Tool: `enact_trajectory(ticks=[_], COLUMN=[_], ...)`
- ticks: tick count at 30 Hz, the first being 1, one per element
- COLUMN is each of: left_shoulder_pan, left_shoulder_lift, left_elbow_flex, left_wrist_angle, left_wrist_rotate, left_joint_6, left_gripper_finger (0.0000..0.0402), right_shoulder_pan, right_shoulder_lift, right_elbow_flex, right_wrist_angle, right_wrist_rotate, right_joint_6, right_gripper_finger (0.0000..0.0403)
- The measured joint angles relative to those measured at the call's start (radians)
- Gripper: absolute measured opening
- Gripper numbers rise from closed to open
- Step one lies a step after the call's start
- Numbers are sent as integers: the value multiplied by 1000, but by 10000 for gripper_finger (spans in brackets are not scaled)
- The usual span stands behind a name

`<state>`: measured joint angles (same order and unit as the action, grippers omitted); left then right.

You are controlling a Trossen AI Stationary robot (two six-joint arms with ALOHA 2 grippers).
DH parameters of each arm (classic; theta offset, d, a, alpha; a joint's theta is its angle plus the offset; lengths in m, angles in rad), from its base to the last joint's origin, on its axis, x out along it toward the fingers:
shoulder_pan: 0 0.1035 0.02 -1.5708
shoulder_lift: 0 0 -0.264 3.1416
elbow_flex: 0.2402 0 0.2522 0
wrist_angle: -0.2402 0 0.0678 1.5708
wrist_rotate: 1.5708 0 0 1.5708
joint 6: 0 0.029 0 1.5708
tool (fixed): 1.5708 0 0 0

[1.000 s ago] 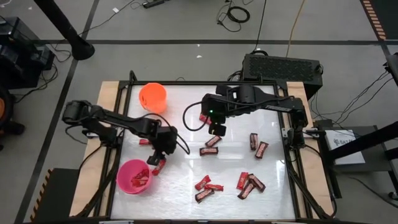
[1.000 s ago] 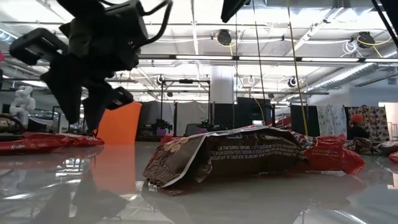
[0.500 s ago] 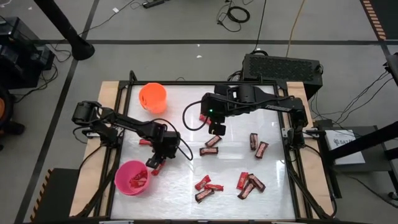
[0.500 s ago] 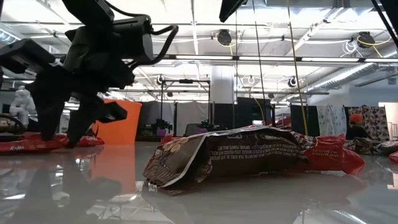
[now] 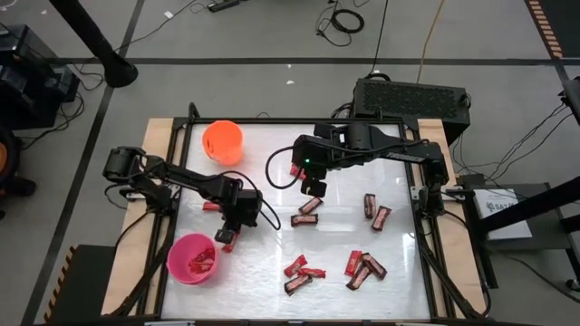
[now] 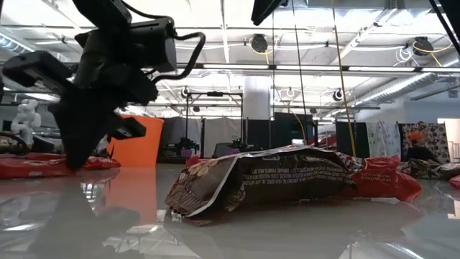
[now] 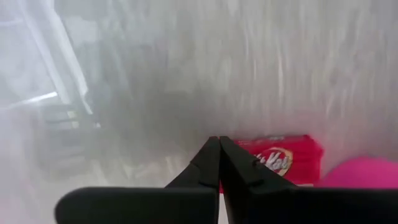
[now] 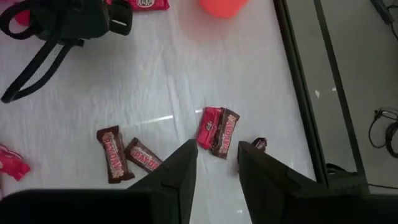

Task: Sort candy by brand, put in halloween buckets
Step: Put the red chocolate bar into the pink bucket

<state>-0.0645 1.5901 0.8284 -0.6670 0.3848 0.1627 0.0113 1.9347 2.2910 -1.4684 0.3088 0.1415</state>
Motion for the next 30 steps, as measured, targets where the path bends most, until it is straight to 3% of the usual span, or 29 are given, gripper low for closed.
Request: enact_trajectory(ticks=[6, 13, 20, 30], left_shoulder_pan=[-1, -4, -68, -296], left_shoulder_lift=[-101, -271, -457, -642], left_elbow_flex=[90, 285, 406, 413], left_wrist_angle=[-55, -231, -387, -441], left_wrist_rotate=[-47, -87, -72, -74], left_joint_6=[-36, -149, -462, -888], left_gripper_finger=[3, 1, 1, 0], right_shoulder_pan=[29, 73, 101, 115], right_shoulder_lift=[0, 0, 0, 0], right_elbow_flex=[0, 0, 0, 0], right_wrist_angle=[-10, -1, 6, 39], right_wrist_rotate=[0, 0, 0, -1], right_joint_6=[13, 3, -1, -54], right_gripper_finger=[109, 109, 109, 109])
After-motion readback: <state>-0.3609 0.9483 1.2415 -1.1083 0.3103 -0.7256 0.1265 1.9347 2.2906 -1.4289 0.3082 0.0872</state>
